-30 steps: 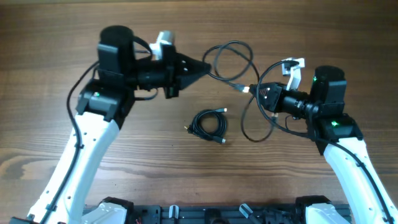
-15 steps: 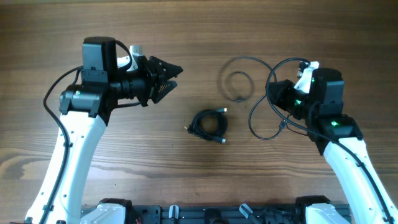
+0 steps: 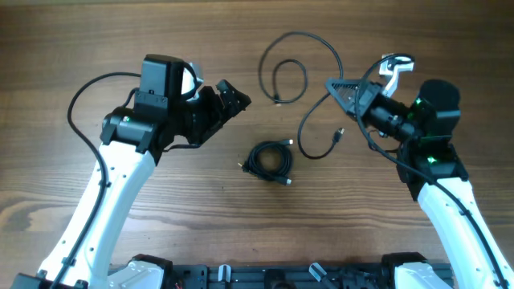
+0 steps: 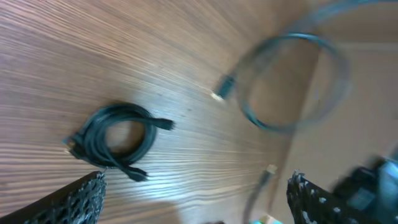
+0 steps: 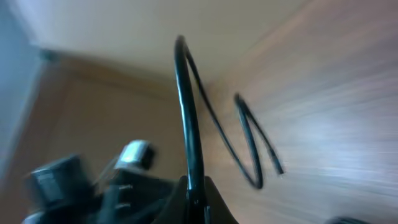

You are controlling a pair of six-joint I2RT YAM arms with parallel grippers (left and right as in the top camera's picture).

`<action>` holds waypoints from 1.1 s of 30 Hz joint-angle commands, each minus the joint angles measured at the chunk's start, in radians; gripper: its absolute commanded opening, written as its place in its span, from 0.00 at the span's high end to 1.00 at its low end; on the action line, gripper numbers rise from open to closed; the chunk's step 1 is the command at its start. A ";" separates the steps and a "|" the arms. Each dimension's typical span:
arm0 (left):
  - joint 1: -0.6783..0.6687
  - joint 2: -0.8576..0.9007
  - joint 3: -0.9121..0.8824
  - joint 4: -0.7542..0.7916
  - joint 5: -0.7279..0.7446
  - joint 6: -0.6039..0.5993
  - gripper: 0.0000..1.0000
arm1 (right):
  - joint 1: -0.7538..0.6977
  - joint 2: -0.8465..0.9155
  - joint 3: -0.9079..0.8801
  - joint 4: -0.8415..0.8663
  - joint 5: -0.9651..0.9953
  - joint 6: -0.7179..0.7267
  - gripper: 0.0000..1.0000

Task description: Untangle cables

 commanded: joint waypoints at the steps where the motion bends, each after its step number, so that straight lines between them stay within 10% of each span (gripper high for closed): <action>1: -0.030 0.015 0.004 -0.005 -0.044 0.056 0.02 | -0.001 0.005 0.011 0.166 -0.135 0.314 0.95; 18: -0.037 0.005 0.004 0.062 0.139 0.101 0.08 | 0.019 0.005 0.010 0.080 -0.086 0.401 0.96; 27: -0.138 0.007 0.004 0.069 -0.108 -0.136 0.15 | 0.129 0.005 0.010 0.261 -0.065 0.622 0.96; 33: -0.142 0.008 0.004 0.072 -0.108 -0.136 0.38 | 0.129 0.005 0.010 0.271 -0.097 0.630 0.96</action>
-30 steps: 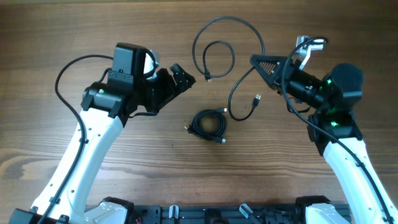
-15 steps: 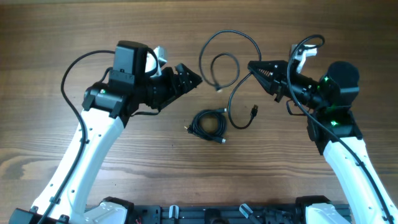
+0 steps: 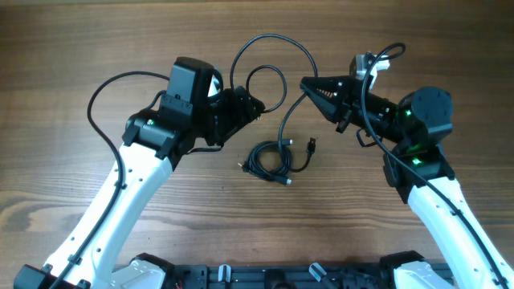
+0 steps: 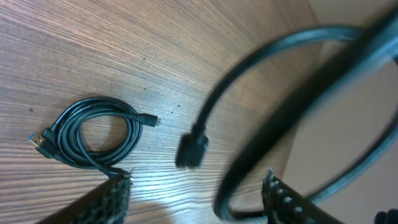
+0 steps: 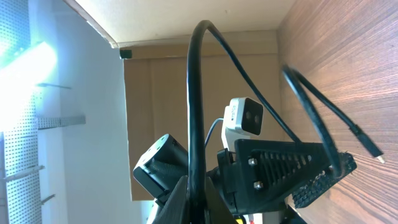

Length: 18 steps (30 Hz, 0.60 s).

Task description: Untangle cables

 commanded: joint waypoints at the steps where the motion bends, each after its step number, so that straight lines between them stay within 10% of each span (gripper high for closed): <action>1: -0.006 0.000 0.004 0.007 -0.021 -0.011 0.42 | 0.003 -0.002 0.006 0.010 -0.020 0.017 0.96; 4: -0.005 0.002 0.004 0.019 -0.041 -0.011 0.40 | 0.003 -0.002 0.006 0.010 -0.034 0.019 0.96; 12: -0.012 0.028 0.004 0.038 -0.028 -0.048 0.80 | 0.003 -0.002 0.006 0.010 -0.039 0.008 0.96; 18: -0.009 0.028 0.004 -0.066 -0.303 -0.029 0.96 | 0.003 -0.002 0.006 -0.130 0.088 -0.358 0.96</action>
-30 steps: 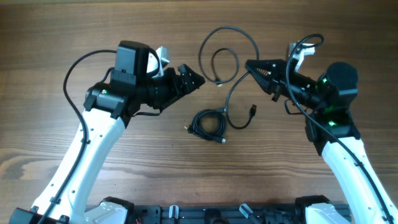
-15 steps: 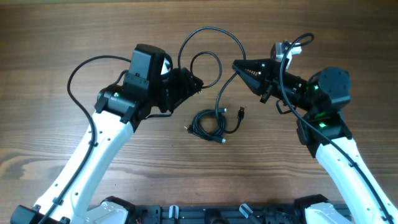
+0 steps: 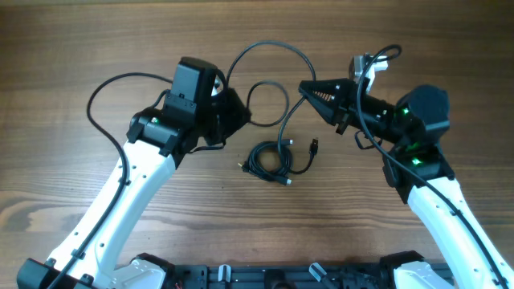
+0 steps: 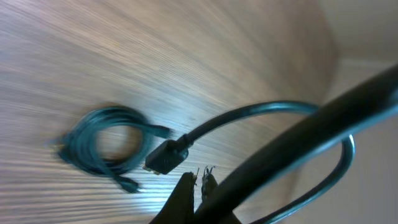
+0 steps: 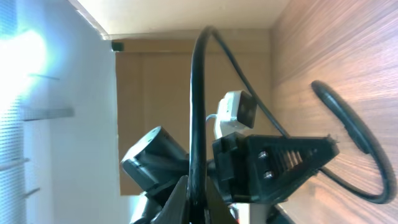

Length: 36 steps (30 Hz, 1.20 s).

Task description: Untangle cables

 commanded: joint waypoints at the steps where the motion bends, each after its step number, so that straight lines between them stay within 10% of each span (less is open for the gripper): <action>1: -0.002 0.008 0.004 -0.114 -0.322 0.013 0.96 | 0.002 -0.002 0.006 -0.141 0.159 -0.322 0.96; 7: -0.002 0.008 0.004 -0.255 -0.787 0.013 0.96 | -0.003 -0.002 0.007 -0.426 0.508 -0.726 0.95; 12: -0.002 0.008 0.004 -0.266 -0.930 0.039 0.96 | -0.045 -0.002 0.011 -0.414 0.521 -0.778 0.95; 19: -0.002 0.008 0.004 -0.106 -0.445 0.463 0.96 | -0.045 -0.002 0.011 -0.344 0.524 -0.935 0.95; 24: -0.002 0.008 0.004 0.104 -0.375 0.463 0.94 | -0.045 -0.002 0.011 -0.257 0.643 -0.836 0.95; 27: -0.002 0.008 0.004 0.214 -0.395 0.451 0.00 | -0.045 -0.002 0.011 -0.187 0.869 -0.884 0.95; 30: -0.002 0.008 0.004 0.198 -0.397 0.451 0.00 | -0.051 -0.002 0.020 -0.209 1.154 -1.051 0.95; 36: -0.002 0.008 0.004 0.171 -0.397 0.451 0.00 | -0.184 0.064 0.337 -0.478 1.121 -1.175 0.96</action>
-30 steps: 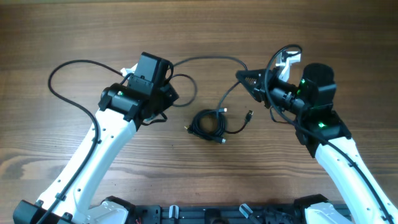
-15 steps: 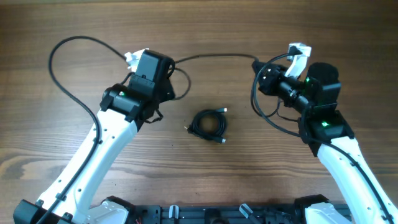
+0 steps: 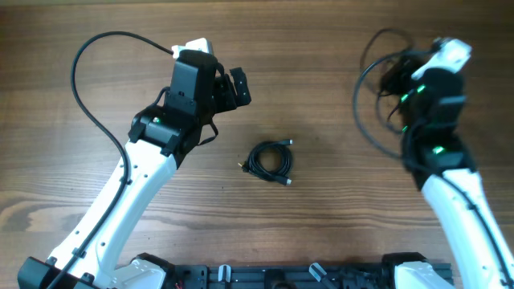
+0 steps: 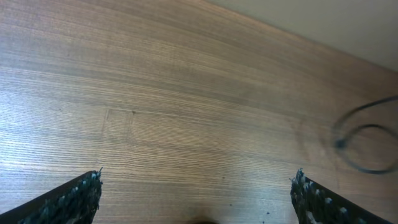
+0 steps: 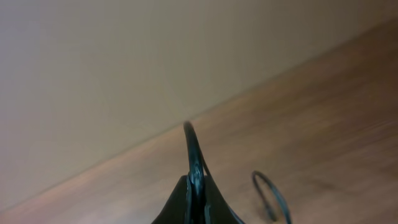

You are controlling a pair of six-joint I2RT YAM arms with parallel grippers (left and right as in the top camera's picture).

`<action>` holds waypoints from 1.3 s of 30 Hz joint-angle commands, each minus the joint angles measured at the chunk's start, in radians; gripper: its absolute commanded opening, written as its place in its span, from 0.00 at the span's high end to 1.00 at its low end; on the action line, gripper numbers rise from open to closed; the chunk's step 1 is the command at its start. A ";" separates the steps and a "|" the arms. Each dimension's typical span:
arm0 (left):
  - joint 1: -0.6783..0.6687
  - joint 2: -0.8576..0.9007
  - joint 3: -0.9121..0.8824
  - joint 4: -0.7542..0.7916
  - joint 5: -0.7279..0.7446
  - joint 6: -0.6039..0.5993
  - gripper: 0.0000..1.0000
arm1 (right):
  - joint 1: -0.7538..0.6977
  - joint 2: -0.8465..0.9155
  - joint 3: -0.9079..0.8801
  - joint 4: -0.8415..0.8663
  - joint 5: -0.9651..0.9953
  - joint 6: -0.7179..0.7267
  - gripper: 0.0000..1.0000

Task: Untangle cables
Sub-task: 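Carry the separated cable with the right gripper to the far right corner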

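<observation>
A small coiled black cable [image 3: 270, 160] lies on the wooden table [image 3: 321, 217] at its centre. A long loose black cable [image 3: 359, 112] hangs in loops at the far right, with my right gripper [image 3: 392, 74] shut on it. In the right wrist view the cable [image 5: 190, 149] rises out of the shut right gripper [image 5: 194, 186], and one loop [image 5: 268, 194] shows beyond. My left gripper [image 3: 233, 90] stands open above and left of the coil. In its own view the left gripper [image 4: 196, 190] holds nothing, and a cable loop [image 4: 367, 144] shows far right.
The left arm's own black lead [image 3: 88, 88] arcs over the table's left side. A black rail [image 3: 273, 277] runs along the front edge. A pale wall [image 5: 124, 74] stands behind the table.
My left gripper was shut on the long cable near the centre; now it is open and empty, farther up. My right gripper has moved to the far right with the long cable.
At first the long cable lay looped behind the coil, my right gripper shut on it and the left open. Then both grippers met over the centre, and the left shut on the cable. Now the left is open and the cable hangs at the right, apart from the coil.
</observation>
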 commanded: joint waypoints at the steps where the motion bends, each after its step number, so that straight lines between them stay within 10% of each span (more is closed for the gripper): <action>1: 0.005 0.005 0.003 -0.023 0.001 0.012 0.00 | -0.066 0.079 0.274 -0.152 0.018 -0.090 0.95; 7: 0.005 0.005 0.003 -0.060 0.001 0.013 0.00 | -0.138 0.418 0.762 -0.497 -0.174 -0.211 0.96; 24: 0.005 0.005 0.003 -0.061 0.001 0.013 0.00 | -0.341 0.876 0.774 -0.026 -0.202 -0.729 0.95; 28: 0.005 0.005 0.003 -0.061 0.001 0.013 0.00 | -0.348 0.967 0.774 0.083 -0.093 -0.762 0.51; 32: 0.005 0.005 0.003 -0.061 0.001 0.013 0.00 | -0.351 1.012 0.775 0.098 0.220 -0.700 0.32; 39: 0.005 0.005 0.003 -0.061 0.001 0.013 0.00 | -0.351 1.009 0.775 -0.173 0.103 -0.668 0.14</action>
